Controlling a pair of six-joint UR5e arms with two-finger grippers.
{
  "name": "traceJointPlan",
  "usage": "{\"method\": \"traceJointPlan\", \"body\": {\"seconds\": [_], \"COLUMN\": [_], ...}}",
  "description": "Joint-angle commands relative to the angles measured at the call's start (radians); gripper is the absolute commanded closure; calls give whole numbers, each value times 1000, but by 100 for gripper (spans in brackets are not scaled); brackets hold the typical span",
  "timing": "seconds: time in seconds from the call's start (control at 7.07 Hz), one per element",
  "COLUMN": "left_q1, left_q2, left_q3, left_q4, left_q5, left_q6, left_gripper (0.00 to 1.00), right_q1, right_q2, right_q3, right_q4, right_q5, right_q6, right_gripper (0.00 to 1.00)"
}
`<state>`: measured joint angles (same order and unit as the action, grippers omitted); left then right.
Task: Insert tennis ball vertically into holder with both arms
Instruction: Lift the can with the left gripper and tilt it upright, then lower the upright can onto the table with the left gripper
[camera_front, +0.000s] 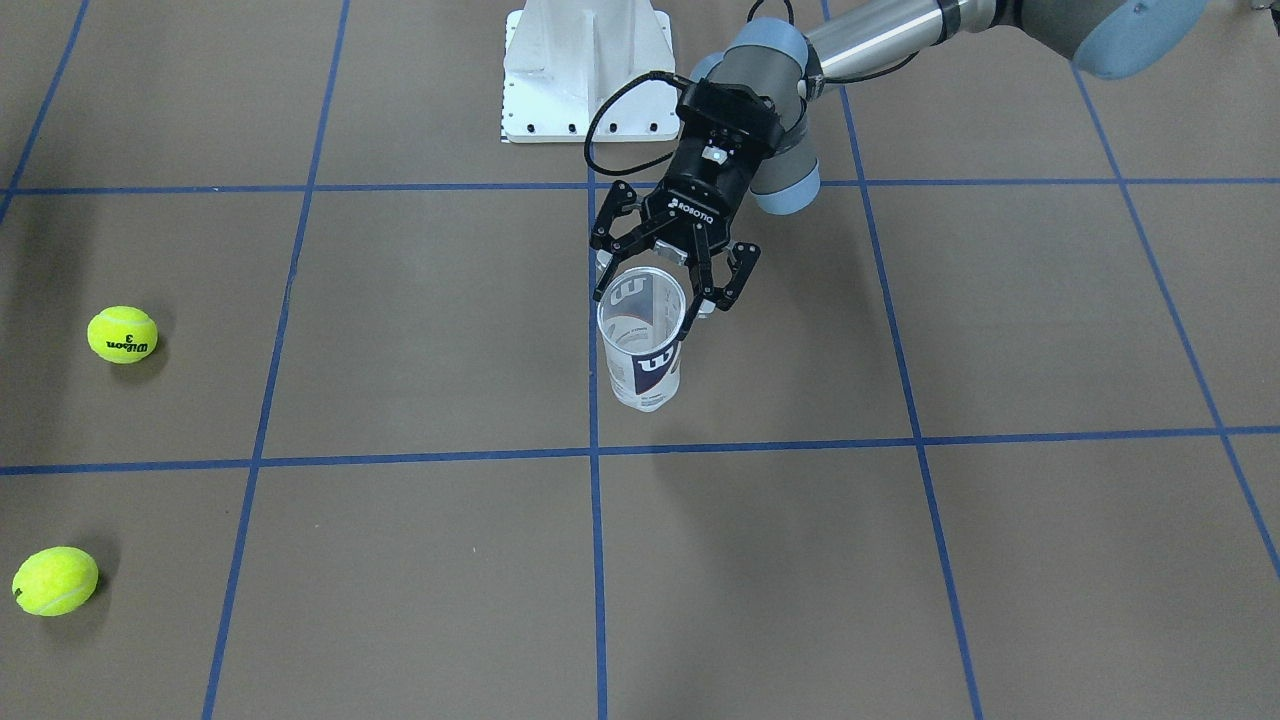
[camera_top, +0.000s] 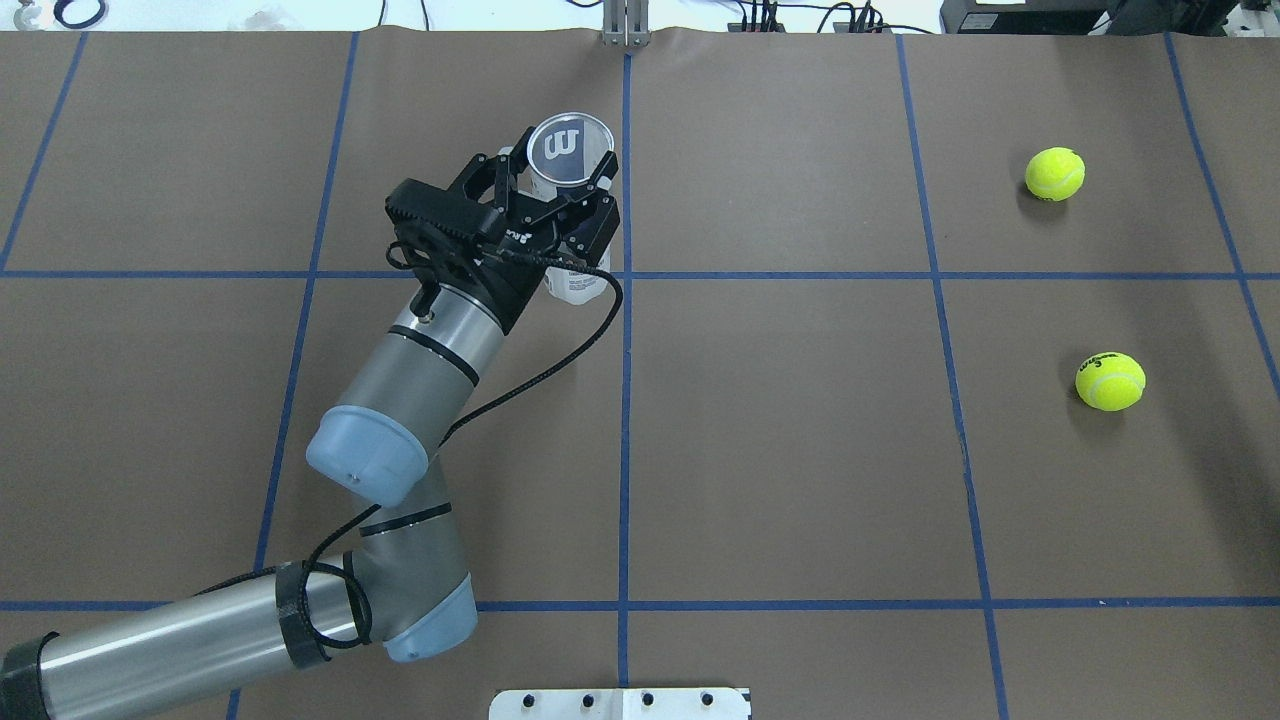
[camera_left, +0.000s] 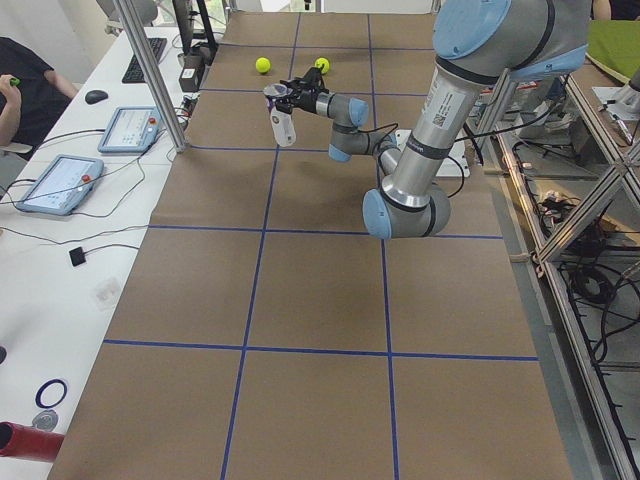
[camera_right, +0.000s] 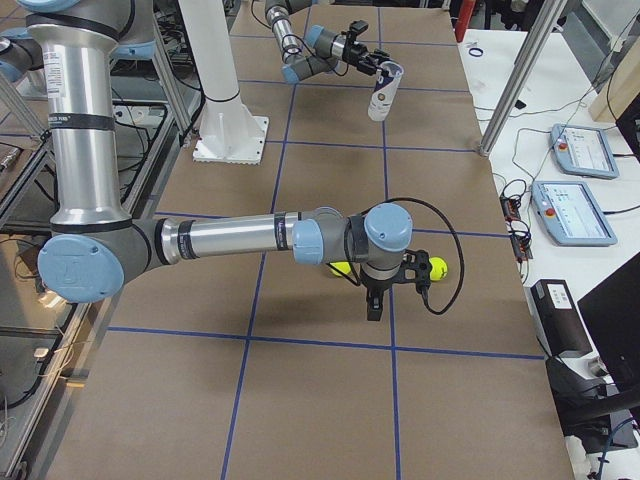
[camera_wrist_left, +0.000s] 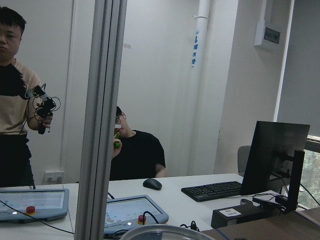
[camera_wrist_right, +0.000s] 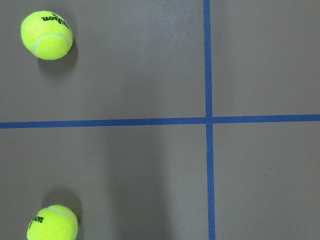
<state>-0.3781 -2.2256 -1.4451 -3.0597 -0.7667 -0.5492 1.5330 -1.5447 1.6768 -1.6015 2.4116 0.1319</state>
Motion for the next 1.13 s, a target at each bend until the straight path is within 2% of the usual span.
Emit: {"method": "traceJointPlan", "body": {"seconds": [0.0,0.28,0.57,0.99], "left_q1": [74,35,33,50], "left_q2": [-28,-86,-86,-89], "left_q3": [59,136,163,205], "left_q4": [-76,-76,-79,-80], "left_q5": [70,69,73,73], "left_q6": [43,43,37,29], "left_gripper": [68,68,72,72], "right_q1": [-1,-1,-4,-11], "right_q2": [0,0,0,0], "right_q3": [9,7,7,7], "right_q4": [0,0,0,0], "right_q5": [1,0,0,0], "right_q6": [2,0,0,0], "right_gripper": [0,0,0,0]}}
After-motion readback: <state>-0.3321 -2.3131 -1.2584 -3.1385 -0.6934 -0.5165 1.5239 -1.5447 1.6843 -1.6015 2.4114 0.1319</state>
